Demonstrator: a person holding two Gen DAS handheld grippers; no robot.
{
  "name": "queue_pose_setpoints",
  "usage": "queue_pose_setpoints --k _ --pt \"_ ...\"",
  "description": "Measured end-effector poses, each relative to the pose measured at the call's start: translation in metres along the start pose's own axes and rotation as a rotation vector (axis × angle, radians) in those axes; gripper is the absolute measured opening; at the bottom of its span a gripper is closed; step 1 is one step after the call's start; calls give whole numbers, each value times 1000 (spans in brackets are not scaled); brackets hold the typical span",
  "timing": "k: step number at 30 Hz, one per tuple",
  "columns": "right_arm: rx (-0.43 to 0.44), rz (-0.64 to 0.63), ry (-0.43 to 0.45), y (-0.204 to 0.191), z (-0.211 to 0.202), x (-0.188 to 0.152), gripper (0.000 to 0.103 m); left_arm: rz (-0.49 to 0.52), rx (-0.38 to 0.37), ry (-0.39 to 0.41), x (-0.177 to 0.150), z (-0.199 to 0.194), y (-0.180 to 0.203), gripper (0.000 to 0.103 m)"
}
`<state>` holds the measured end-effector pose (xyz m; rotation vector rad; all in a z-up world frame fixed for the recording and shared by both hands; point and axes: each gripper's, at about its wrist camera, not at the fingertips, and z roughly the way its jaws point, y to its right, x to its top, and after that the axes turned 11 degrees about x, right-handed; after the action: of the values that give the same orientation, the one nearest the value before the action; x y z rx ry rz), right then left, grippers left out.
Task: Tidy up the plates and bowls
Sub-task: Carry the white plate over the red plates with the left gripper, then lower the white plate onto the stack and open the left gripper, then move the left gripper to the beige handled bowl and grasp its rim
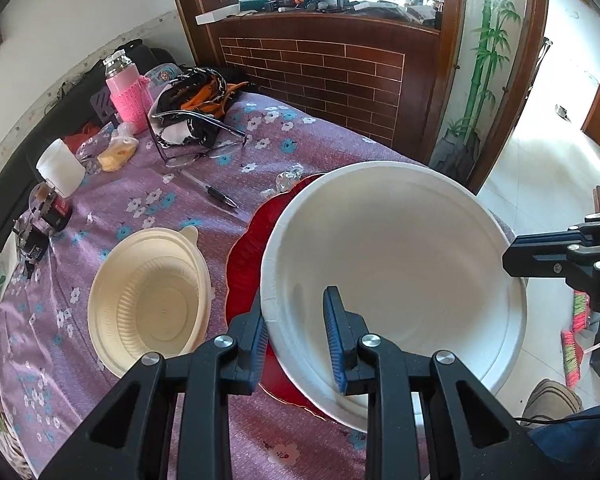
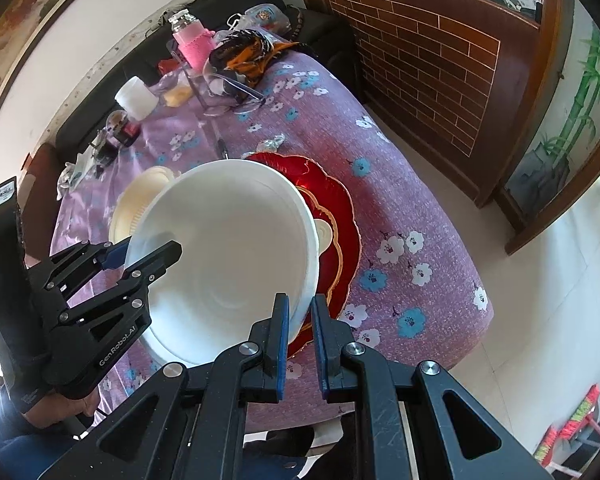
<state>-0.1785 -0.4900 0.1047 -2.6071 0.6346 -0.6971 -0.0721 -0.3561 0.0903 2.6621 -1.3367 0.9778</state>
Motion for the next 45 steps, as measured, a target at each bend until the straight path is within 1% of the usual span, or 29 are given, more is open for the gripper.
queue_pose_setpoints --k 4,9,11,21,27,29,35,37,39,41,44,45 --pt "-4 2 1 1 0 1 13 -1 -3 0 0 1 -1 27" --pt "-9 0 15 -1 -2 3 13 -11 -5 2 -1 -1 -3 38" --pt "-12 1 22 -2 -3 2 16 -21 -2 9 -1 -3 -6 42" --pt "-9 11 83 -15 -12 3 17 -81 7 40 -8 -22 -34 44" --pt "6 -10 89 -31 -9 5 17 -148 27 38 -20 -30 -63 46" --pt "13 -21 87 -37 -7 5 20 -177 36 30 -26 -31 -75 47" --pt "34 -77 69 -61 3 6 26 -278 66 -19 -46 -25 -119 50" --pt "40 -97 61 -69 5 5 27 -309 69 -43 -51 -19 -135 54" --pt "45 -118 52 -75 8 4 28 -350 56 -72 -56 -10 -153 62" --pt "47 -133 44 -80 10 4 30 -424 11 -121 -62 4 -174 65" --pt "47 -139 40 -81 10 3 30 -547 -63 -176 -71 25 -198 65" --pt "44 -138 40 -80 9 3 30 -582 -99 -194 -72 34 -204 65"
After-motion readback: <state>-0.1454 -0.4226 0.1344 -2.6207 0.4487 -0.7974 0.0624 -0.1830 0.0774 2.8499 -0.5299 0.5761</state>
